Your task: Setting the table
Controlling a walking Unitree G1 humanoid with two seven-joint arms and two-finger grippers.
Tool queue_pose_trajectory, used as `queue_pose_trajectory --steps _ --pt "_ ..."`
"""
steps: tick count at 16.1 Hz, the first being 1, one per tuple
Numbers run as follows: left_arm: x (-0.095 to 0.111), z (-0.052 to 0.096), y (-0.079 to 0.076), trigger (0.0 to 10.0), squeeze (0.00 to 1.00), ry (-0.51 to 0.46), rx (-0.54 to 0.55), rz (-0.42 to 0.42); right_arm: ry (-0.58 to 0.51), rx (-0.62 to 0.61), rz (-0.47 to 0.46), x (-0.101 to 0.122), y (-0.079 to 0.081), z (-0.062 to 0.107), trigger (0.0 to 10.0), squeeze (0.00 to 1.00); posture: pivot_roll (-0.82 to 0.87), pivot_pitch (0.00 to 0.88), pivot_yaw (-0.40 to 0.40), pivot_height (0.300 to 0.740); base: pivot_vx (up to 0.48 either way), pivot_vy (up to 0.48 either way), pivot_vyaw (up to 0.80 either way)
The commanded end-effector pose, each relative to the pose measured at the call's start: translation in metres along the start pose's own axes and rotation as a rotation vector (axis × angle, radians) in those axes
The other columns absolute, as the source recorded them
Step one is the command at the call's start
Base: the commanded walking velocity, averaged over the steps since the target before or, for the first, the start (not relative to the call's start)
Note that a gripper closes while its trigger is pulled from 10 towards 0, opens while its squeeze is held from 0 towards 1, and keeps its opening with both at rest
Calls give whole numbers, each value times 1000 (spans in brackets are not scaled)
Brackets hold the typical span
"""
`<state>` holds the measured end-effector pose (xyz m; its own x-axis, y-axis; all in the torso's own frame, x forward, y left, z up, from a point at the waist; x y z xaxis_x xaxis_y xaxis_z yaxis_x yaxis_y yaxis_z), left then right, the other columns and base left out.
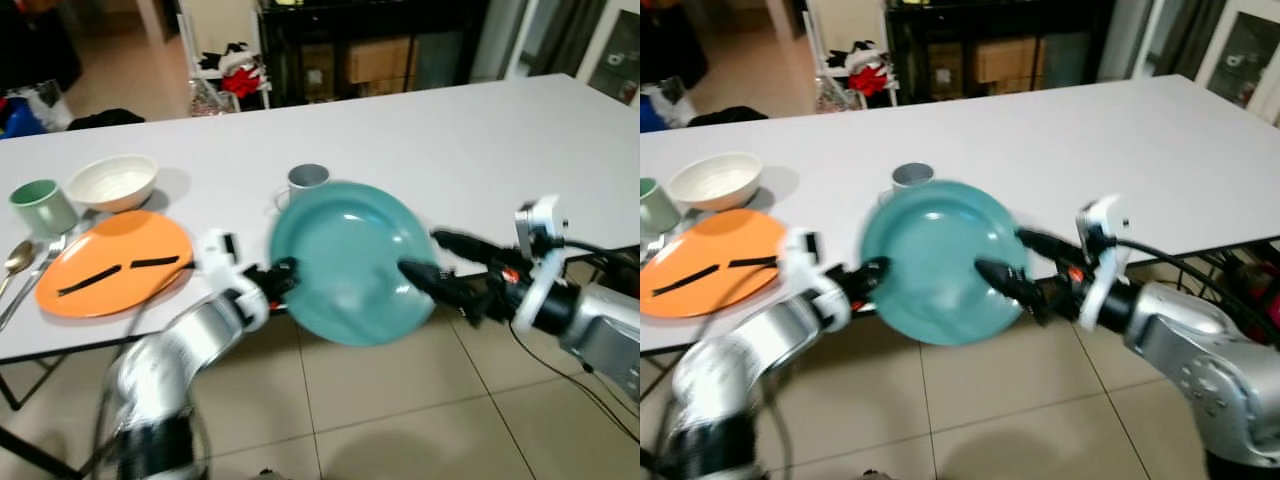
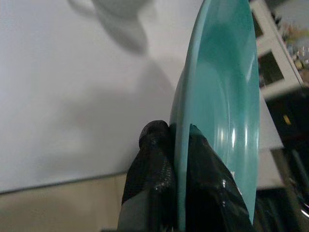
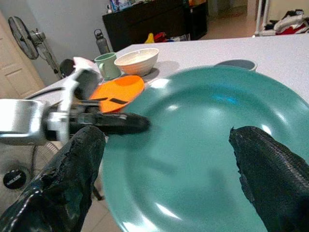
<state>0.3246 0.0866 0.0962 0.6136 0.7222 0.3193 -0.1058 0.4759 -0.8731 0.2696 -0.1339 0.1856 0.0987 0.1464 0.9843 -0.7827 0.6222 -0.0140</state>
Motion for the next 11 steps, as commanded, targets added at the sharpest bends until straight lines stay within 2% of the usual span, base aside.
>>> queue_pose_trajectory --steps 1,3,6,8,11 --pt "1 -2 -1 10000 0 12 3 17 -7 22 23 6 3 3 10000 0 -112 0 110 740 0 0 0" --pt "-2 -14 5 10000 0 53 57 77 65 37 87 0 4 11 10000 0 -117 0 118 740 0 0 0" --pt "2 -22 17 10000 0 58 139 156 142 9 137 -7 -4 17 10000 0 -125 0 125 740 0 0 0" --pt "8 -29 20 10000 0 42 155 254 133 19 137 -1 -3 19 10000 0 -127 0 126 740 0 0 0" --pt "16 -35 22 10000 0 25 175 325 110 31 137 7 -2 17 10000 0 -129 0 122 740 0 0 0"
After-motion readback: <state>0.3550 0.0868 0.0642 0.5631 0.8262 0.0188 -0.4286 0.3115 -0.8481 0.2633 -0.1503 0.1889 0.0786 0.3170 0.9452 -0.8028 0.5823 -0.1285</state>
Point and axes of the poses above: a point about 5 cm out from each wrist's last joint towards the gripper, its own z axis pointing back from the gripper into the wrist, its own x axis along the axis of the wrist's last joint, y = z × x, the point moved 6 cm from there along -z, pointing out of the wrist towards the gripper, and after that the axes turned 14 degrees about z, right-handed, at the moved point
